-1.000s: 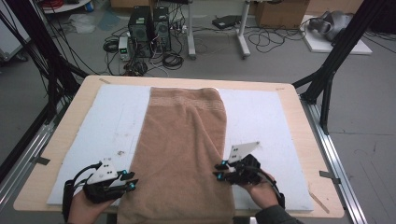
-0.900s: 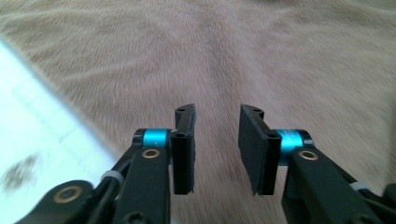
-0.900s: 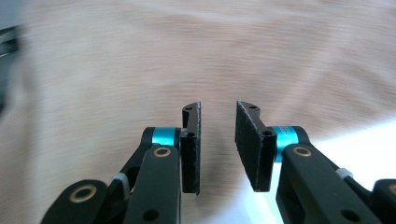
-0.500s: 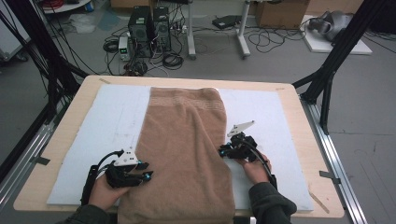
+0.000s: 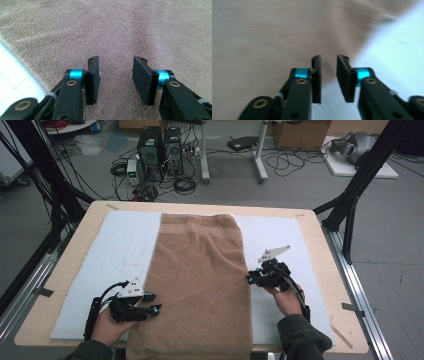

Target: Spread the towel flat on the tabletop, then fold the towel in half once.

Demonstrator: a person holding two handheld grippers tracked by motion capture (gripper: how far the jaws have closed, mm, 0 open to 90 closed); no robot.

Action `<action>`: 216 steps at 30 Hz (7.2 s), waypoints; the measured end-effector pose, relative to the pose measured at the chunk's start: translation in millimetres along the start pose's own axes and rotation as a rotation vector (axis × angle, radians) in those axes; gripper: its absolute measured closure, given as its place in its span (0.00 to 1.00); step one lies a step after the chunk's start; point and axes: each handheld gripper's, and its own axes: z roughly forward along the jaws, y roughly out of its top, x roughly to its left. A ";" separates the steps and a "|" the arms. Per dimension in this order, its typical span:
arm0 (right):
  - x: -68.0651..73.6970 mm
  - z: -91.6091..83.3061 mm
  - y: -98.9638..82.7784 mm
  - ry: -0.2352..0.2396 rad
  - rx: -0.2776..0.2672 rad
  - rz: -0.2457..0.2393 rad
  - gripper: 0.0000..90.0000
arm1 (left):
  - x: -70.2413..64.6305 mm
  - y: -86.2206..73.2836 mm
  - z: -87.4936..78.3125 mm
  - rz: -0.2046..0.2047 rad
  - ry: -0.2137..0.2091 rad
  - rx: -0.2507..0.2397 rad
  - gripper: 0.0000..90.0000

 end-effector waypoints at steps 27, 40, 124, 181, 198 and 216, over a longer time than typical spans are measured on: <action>102.9 3.9 -38.6 0.290 0.029 -0.220 0.97 | -25.0 -31.6 -37.2 0.017 0.007 -0.037 0.98; 75.5 10.4 -26.7 0.168 0.023 -0.161 0.78 | -6.2 -18.6 -14.6 -0.029 -0.015 -0.018 0.70; -27.4 11.6 59.1 0.002 -0.095 0.021 0.37 | 90.9 75.9 -4.5 -0.145 0.066 -0.149 0.40; 50.1 -26.9 -38.1 0.181 -0.060 0.052 0.74 | 17.5 -20.0 -61.8 -0.071 -0.025 -0.115 0.63; 2.9 29.5 9.8 0.091 0.012 0.119 0.53 | 80.8 19.4 5.1 -0.210 0.067 0.030 0.59; 10.6 32.1 15.5 0.100 0.036 0.060 0.94 | 73.8 20.9 -5.2 -0.154 0.105 -0.006 0.99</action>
